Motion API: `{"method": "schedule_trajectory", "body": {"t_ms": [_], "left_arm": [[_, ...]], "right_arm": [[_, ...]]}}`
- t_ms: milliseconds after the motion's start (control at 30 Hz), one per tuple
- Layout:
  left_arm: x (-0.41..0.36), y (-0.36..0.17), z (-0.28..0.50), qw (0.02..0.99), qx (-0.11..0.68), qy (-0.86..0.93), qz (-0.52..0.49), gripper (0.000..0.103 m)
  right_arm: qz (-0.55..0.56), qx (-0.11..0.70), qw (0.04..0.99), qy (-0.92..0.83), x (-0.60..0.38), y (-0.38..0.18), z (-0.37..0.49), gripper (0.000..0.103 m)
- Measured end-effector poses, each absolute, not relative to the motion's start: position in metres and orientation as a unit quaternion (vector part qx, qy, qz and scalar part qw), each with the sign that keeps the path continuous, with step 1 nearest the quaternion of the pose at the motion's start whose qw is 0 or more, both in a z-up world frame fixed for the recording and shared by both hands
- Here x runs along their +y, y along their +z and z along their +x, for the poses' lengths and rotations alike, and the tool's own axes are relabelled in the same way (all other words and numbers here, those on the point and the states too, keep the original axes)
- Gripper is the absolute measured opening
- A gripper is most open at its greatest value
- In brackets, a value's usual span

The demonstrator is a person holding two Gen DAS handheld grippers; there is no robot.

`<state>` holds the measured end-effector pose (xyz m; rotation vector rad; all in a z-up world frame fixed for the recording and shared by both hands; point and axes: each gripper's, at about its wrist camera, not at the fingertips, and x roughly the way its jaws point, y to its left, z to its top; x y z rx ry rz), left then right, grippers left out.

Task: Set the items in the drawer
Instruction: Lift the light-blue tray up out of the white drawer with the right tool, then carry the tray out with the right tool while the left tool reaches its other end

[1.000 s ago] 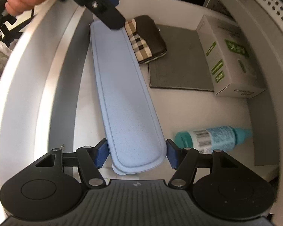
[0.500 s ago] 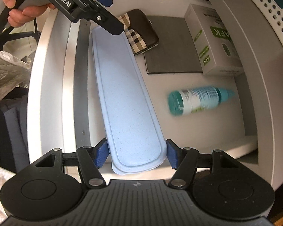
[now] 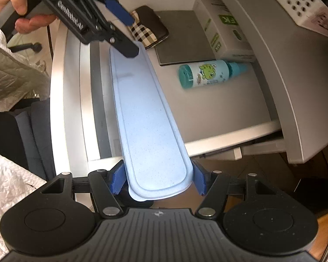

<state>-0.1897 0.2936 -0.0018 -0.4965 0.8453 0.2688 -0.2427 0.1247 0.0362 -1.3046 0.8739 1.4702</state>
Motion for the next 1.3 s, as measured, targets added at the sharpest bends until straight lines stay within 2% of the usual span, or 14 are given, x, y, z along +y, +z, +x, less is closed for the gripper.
{"method": "schedule_trajectory", "body": {"t_ms": [233, 433, 833, 1033, 1167, 1300], "left_arm": [[0.278, -0.01, -0.166, 0.861, 0.439, 0.083, -0.243, 0.056], [0.273, -0.012, -0.152, 0.854, 0.456, 0.069, -0.24, 0.049], [0.274, -0.016, -0.155, 0.841, 0.458, 0.076, -0.275, 0.048], [0.272, -0.016, -0.157, 0.84, 0.457, 0.086, -0.28, 0.05], [0.27, -0.015, -0.157, 0.842, 0.456, 0.091, -0.273, 0.05], [0.269, -0.015, -0.158, 0.843, 0.452, 0.096, -0.275, 0.05]], "right_arm": [[-0.508, 0.356, 0.501, 0.604, 0.102, 0.046, -0.235, 0.068], [-0.463, 0.36, 0.531, 0.612, 0.086, 0.047, -0.225, 0.069], [-0.265, 0.425, 0.615, 0.609, 0.04, 0.054, -0.186, 0.076], [-0.145, 0.476, 0.635, 0.591, 0.021, 0.045, -0.162, 0.076], [-0.05, 0.526, 0.631, 0.568, 0.012, 0.027, -0.143, 0.072], [0.022, 0.569, 0.616, 0.544, 0.009, 0.009, -0.132, 0.062]]}}
